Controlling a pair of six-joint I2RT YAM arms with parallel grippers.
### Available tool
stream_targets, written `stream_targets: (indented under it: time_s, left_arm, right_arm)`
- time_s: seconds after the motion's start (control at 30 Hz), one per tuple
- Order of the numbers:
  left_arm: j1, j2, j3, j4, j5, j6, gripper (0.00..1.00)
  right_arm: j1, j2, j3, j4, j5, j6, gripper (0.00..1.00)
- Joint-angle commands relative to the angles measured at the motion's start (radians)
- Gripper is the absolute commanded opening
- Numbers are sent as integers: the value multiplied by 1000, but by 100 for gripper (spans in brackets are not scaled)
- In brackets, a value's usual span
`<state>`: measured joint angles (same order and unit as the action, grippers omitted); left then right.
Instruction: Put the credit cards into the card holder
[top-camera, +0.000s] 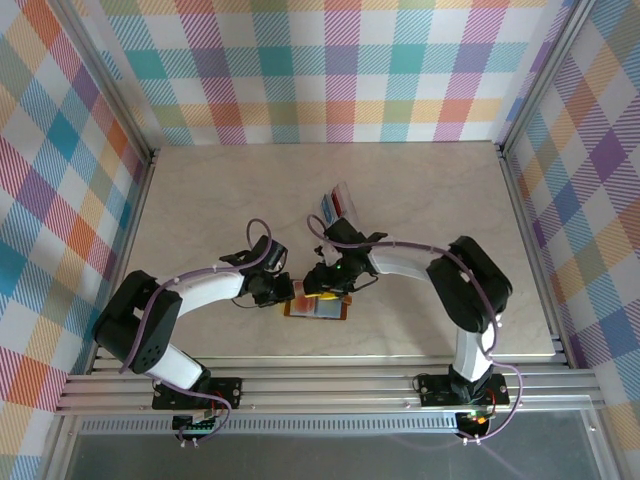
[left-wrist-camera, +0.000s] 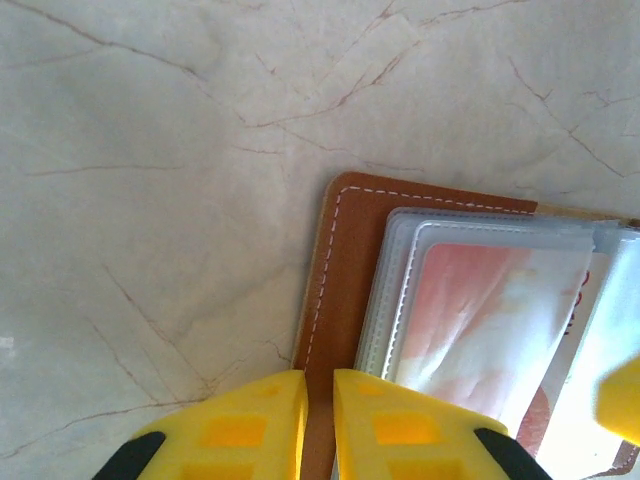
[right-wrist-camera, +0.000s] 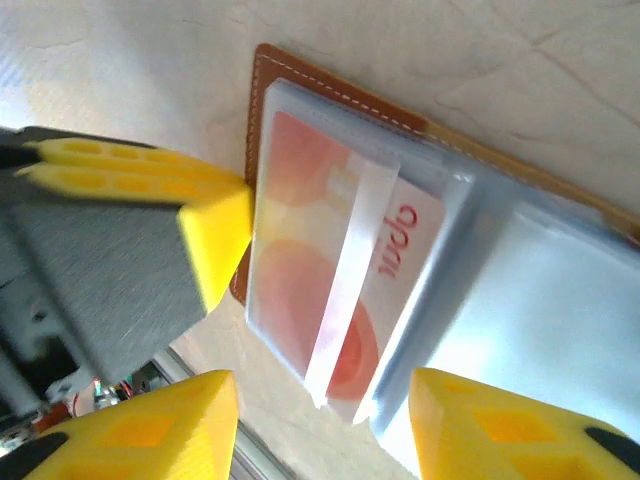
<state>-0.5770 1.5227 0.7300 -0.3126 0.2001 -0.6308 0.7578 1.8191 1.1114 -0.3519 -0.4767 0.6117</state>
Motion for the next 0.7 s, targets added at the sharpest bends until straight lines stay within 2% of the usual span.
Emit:
stream_targets:
  time_s: [0.0, 0.07, 0.17, 0.27, 0.43, 0.5, 0.57, 0.67]
  left_arm:
    - [-12, 5, -31, -74, -3, -16, 17]
    - [-12, 8, -30, -72, -1, -17, 17]
    - [-12, -1, -35, -71, 2, -16, 17]
    - [-12, -5, -35, -70, 2, -14, 17]
    - [-12, 2, -33, -68, 8, -15, 17]
    - [-12, 2, -35, -68, 8, -15, 17]
    - [-12, 2, -38, -68, 7, -14, 17]
    - [-12, 5, -43, -60, 8, -14, 17]
  right_arm:
    - [4, -98, -21, -128, 103, -53, 51]
    - [15, -142, -16, -197, 185, -72, 51]
    - [40, -192, -21, -274, 350, -78, 57]
    - [85, -177, -21, -322, 523, -62, 67]
    - [135, -109, -19, -315, 651, -33, 69]
    - [145, -86, -21, -301, 662, -24, 66]
    - [150, -72, -25, -303, 685, -16, 59]
    - [151, -90, -39, -306, 712, -10, 35]
